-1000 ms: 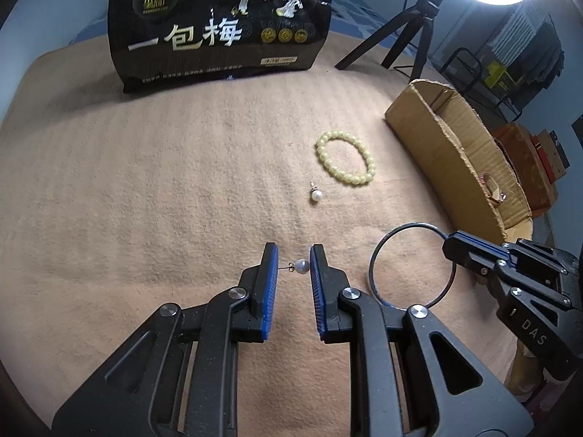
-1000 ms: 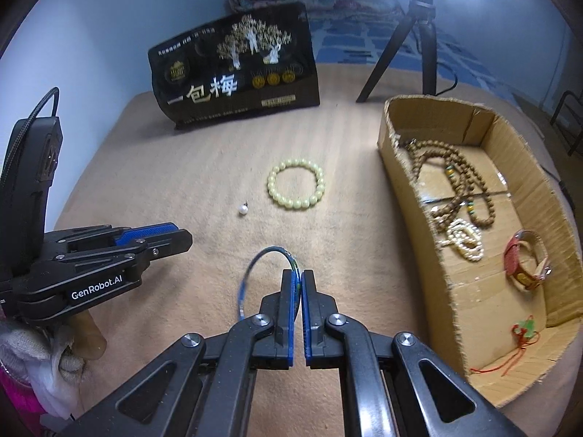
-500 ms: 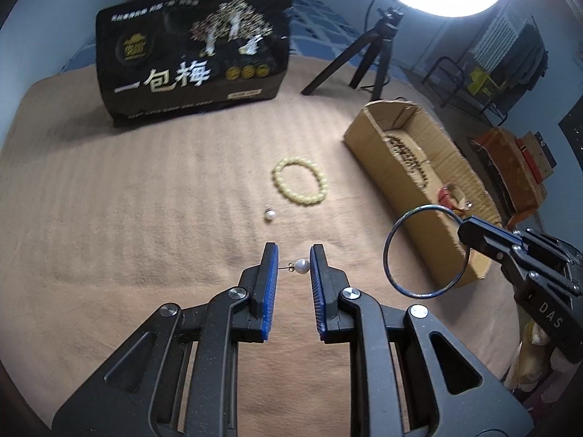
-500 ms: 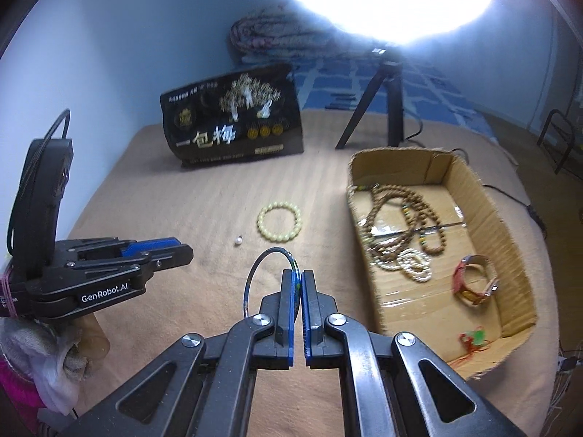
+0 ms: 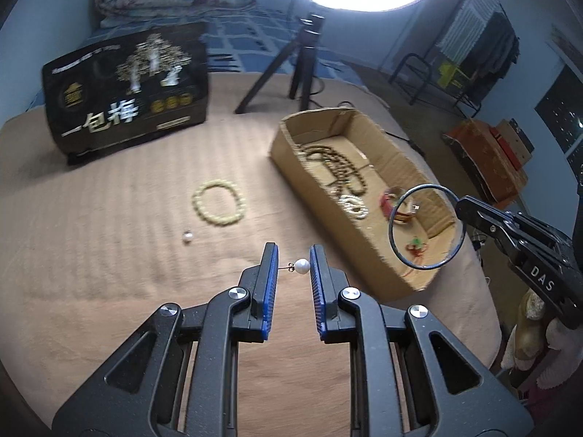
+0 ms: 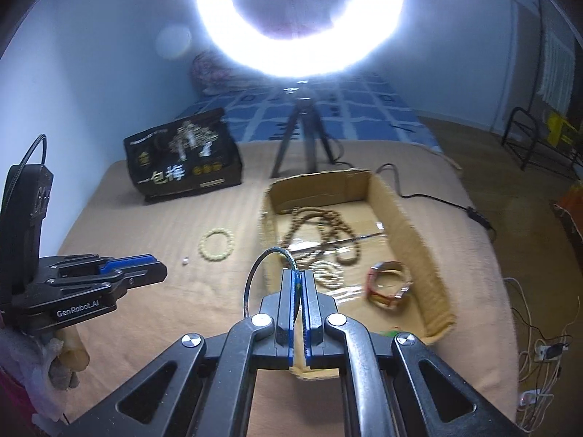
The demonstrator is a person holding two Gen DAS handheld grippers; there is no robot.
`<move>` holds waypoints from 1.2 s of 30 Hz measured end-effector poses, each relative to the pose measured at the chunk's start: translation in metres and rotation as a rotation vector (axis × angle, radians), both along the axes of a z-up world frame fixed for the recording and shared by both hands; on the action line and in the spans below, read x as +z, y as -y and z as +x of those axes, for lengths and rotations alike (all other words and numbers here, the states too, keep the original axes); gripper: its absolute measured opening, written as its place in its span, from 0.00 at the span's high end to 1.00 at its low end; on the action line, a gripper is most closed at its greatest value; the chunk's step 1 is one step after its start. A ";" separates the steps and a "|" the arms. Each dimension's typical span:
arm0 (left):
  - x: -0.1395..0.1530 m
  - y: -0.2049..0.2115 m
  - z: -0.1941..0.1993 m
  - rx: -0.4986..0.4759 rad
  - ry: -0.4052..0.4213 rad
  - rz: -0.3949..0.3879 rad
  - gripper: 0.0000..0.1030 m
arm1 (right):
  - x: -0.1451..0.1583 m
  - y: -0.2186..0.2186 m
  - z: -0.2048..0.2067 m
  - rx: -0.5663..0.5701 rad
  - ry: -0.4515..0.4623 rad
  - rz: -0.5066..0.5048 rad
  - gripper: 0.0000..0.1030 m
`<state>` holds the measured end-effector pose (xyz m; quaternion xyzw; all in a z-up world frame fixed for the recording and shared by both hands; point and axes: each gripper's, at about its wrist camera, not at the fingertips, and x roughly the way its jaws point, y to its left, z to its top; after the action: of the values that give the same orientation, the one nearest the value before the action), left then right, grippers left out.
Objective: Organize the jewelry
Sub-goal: 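Carry the earring with the left tool while the right tool carries the bangle over the box, then open the left tool to drop the earring while the right tool releases the bangle into the box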
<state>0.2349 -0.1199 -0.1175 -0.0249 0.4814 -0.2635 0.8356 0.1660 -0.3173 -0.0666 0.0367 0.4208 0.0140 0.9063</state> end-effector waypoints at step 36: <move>-0.024 0.127 -0.012 -0.145 -0.037 0.019 0.84 | -0.027 0.083 -0.002 -0.136 -0.040 -0.003 0.99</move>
<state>0.2227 -0.2474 -0.1414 0.0129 0.4997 -0.3183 0.8055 0.1643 -0.4003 -0.0933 0.0640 0.4355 -0.0491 0.8966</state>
